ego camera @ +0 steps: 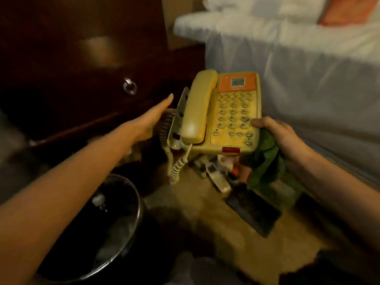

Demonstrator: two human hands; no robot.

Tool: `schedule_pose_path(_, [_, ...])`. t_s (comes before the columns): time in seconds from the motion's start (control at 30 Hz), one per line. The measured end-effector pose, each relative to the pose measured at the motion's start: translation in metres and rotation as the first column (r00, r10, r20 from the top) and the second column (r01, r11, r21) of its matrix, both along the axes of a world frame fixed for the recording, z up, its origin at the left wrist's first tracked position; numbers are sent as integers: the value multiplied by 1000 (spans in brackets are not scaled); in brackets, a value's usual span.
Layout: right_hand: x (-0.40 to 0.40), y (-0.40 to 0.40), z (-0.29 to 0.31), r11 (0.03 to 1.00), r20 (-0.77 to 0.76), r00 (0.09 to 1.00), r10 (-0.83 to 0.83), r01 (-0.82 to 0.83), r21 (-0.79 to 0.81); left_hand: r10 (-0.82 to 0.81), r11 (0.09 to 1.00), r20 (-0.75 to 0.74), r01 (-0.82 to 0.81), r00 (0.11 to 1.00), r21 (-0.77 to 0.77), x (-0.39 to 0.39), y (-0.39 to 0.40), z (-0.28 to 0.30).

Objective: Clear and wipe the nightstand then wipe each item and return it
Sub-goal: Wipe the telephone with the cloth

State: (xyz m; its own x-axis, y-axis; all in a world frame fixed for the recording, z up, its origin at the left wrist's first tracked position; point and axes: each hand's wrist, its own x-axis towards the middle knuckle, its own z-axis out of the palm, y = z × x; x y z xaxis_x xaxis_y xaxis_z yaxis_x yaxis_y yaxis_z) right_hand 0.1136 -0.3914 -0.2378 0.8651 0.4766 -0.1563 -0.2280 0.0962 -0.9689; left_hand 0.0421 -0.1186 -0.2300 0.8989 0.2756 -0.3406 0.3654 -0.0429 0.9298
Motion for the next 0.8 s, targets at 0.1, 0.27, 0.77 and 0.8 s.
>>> schedule_pose_path(0.1, [5, 35, 44, 994, -22, 998, 60, -58, 88, 141, 983, 92, -128, 986, -135, -13, 25, 45])
schedule_pose_path(0.27, [17, 110, 103, 978, 14, 990, 140, -141, 156, 123, 972, 243, -68, 962, -226, -44, 76, 90])
schedule_pose_path(0.77, [5, 383, 179, 881, 27, 904, 427, -422, 215, 182, 951, 94, -199, 979, 238, -141, 244, 171])
schedule_pose_path(0.8, [3, 398, 179, 858, 13, 884, 467, -456, 236, 224, 947, 102, -241, 969, 213, -147, 255, 176])
